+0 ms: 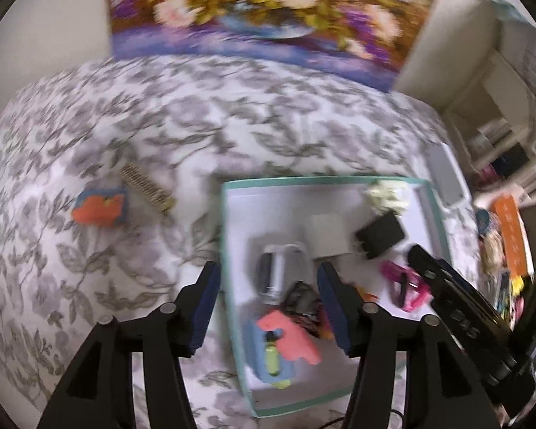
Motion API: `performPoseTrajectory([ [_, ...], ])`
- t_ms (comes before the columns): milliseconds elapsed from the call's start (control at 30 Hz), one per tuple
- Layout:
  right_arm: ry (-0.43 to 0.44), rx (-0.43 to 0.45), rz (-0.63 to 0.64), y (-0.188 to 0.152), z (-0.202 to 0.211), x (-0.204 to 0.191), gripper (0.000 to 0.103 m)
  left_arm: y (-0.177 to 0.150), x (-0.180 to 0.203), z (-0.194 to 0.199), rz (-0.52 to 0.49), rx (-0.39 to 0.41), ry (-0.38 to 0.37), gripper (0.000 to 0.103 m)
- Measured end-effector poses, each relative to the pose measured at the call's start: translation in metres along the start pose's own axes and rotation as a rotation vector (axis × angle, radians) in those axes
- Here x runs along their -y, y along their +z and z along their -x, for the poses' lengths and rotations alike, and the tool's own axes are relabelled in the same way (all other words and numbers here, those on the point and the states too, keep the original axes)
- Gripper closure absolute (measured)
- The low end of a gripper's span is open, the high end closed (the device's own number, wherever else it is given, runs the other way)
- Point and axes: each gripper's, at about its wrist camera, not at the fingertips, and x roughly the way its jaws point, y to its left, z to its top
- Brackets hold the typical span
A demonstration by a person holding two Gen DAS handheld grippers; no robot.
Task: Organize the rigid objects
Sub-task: 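Lower the black charger and pink toy figure into the tray, opening both tools, then move both tools back toward the orange-blue toy and gold bar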
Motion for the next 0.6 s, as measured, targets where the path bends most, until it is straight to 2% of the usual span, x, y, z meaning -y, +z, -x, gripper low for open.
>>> performPoseTrajectory([
  [267, 0.004, -0.008, 0.034, -0.002, -0.001, -0.010, 0.037, 0.006, -0.054, -0.010, 0.141, -0.029, 0.119, 0.037],
  [400, 0.009, -0.003, 0.070, -0.003, 0.001, -0.022, 0.027, 0.006, -0.076, -0.012, 0.196, -0.037, 0.163, 0.035],
  [500, 0.009, 0.005, 0.085, -0.003, 0.002, -0.030, 0.017, 0.005, -0.090, -0.013, 0.241, -0.041, 0.176, 0.023],
  [567, 0.009, 0.004, 0.089, -0.003, 0.002, -0.033, 0.013, 0.005, -0.097, -0.012, 0.260, -0.034, 0.186, 0.023],
  [600, 0.005, 0.004, 0.092, -0.004, 0.001, -0.034, 0.007, 0.005, -0.100, -0.011, 0.264, -0.027, 0.199, 0.022],
])
